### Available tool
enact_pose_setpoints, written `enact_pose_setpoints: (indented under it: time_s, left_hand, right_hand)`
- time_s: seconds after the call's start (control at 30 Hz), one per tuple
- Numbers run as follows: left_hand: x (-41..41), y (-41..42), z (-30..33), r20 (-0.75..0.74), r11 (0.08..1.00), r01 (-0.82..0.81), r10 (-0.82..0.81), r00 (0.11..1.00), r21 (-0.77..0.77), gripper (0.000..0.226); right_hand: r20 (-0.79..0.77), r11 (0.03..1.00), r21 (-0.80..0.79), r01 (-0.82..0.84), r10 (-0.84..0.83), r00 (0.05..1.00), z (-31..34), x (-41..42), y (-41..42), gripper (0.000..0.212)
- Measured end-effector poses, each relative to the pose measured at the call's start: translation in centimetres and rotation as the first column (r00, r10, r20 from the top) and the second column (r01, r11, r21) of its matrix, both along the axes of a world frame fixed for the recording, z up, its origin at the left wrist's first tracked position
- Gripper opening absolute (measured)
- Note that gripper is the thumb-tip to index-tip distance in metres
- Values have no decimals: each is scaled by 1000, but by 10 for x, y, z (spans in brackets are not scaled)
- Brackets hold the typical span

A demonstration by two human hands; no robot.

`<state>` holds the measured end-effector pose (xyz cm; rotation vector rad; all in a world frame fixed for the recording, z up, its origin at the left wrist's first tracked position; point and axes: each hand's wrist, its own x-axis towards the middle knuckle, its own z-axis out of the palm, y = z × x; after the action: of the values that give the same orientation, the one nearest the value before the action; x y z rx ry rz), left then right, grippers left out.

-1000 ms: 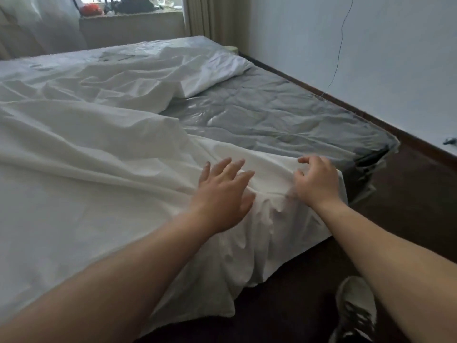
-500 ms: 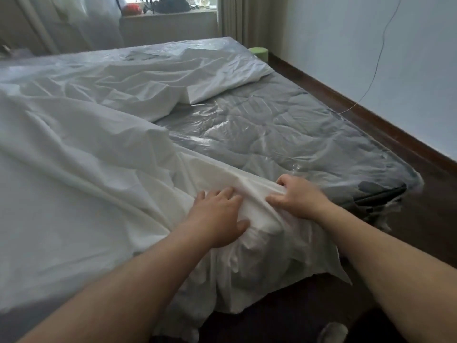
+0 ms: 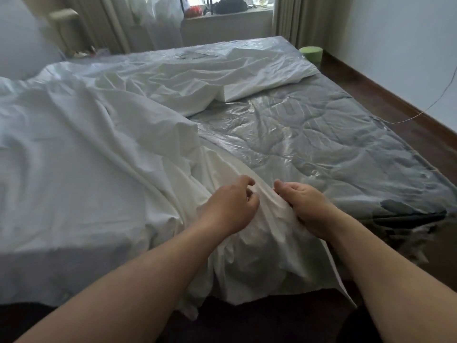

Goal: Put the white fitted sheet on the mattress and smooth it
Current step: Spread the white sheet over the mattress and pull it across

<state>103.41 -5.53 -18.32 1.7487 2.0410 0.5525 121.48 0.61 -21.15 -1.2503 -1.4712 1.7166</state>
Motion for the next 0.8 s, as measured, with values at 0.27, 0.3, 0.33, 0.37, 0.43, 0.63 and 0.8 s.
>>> enact_pose_setpoints:
  time_s: [0.27, 0.3, 0.33, 0.37, 0.43, 0.63, 0.8]
  left_hand:
    - [10, -6, 1, -267, 966, 225, -253, 930, -131, 47]
    - [10, -6, 0, -263, 964, 235, -259, 929, -121, 48]
    - [11, -6, -2, -274, 964, 241, -265, 924, -116, 49]
    - [12, -5, -2, -302, 962, 250, -273, 913, -114, 48]
    - [12, -7, -5, -359, 957, 260, -289, 888, -126, 48]
    - [18, -11, -13, -359, 914, 326, -396, 845, -242, 68]
    - [36, 1, -15, -445, 941, 304, -337, 830, -146, 47]
  right_hand:
    - [496, 934, 356, 14, -202, 845, 14, 12, 20, 20]
    - [511, 910, 407, 76, -296, 807, 16, 23, 29, 23]
    - [499, 875, 457, 158, -399, 769, 19, 35, 37, 26]
    - [467, 828, 498, 257, -506, 725, 22, 52, 45, 28]
    - [384, 716, 553, 426, -673, 633, 30, 82, 55, 30]
    - [340, 633, 507, 585, -771, 539, 23, 126, 49, 34]
    - [779, 933, 303, 193, -359, 514, 23, 139, 37, 30]
